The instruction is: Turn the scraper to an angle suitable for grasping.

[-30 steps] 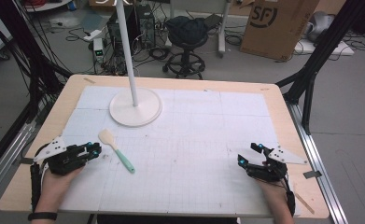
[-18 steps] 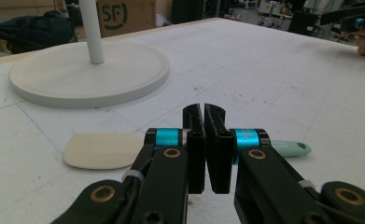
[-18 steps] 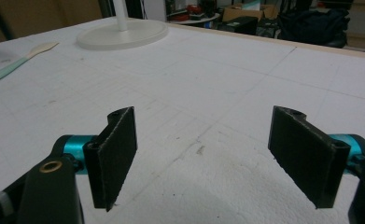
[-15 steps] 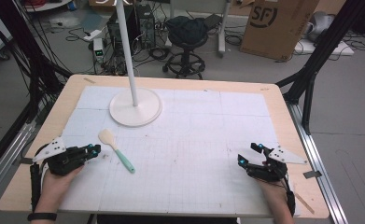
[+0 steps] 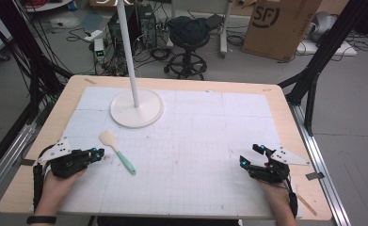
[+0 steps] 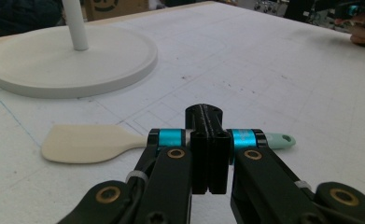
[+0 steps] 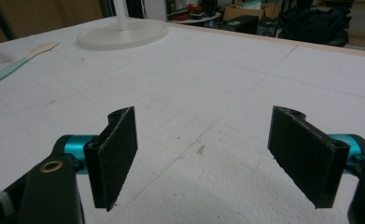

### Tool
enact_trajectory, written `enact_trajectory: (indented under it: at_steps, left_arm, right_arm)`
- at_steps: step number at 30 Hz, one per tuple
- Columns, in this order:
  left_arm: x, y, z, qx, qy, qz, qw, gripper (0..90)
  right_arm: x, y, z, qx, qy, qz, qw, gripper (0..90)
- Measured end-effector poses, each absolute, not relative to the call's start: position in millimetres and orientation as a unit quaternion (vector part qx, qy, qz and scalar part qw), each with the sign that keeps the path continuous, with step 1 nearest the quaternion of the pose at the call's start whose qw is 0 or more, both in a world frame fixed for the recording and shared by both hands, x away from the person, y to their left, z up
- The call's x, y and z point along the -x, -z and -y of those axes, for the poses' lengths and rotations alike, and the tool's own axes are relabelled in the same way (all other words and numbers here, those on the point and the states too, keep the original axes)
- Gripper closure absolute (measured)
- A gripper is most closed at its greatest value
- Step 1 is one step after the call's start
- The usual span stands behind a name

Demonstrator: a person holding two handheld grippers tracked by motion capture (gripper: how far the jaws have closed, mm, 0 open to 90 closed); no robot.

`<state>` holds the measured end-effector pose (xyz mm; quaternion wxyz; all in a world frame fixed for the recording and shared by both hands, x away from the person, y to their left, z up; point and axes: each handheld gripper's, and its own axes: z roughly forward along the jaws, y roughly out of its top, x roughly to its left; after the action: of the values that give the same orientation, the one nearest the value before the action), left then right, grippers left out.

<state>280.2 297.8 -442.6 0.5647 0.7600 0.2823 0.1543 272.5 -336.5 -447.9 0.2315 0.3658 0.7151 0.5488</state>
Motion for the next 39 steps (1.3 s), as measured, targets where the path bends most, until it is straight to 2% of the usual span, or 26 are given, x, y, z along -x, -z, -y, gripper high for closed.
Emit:
enact_trajectory:
  at_steps: [8, 15, 19, 28, 39]
  left_arm:
    - [-279, 441, -284, -0.795, -0.149, -0.259, 0.528, 89.6]
    - [-277, 447, -253, -0.857, -0.127, -0.21, 0.454, 89.6]
    - [-276, 449, -237, -0.876, -0.134, -0.197, 0.419, 89.5]
    - [-285, 446, -215, -0.882, -0.14, -0.203, 0.401, 89.5]
    - [-305, 445, -187, -0.875, -0.167, -0.243, 0.385, 89.6]
  right_arm:
    - [-272, 448, 336, -0.366, -0.549, -0.715, 0.232, 23.2]
    - [-272, 448, 336, -0.366, -0.548, -0.716, 0.231, 23.2]
    - [-272, 448, 336, -0.366, -0.548, -0.715, 0.231, 23.2]
    - [-272, 448, 337, -0.365, -0.548, -0.715, 0.235, 23.2]
    - [-273, 448, 336, -0.369, -0.549, -0.713, 0.234, 23.5]
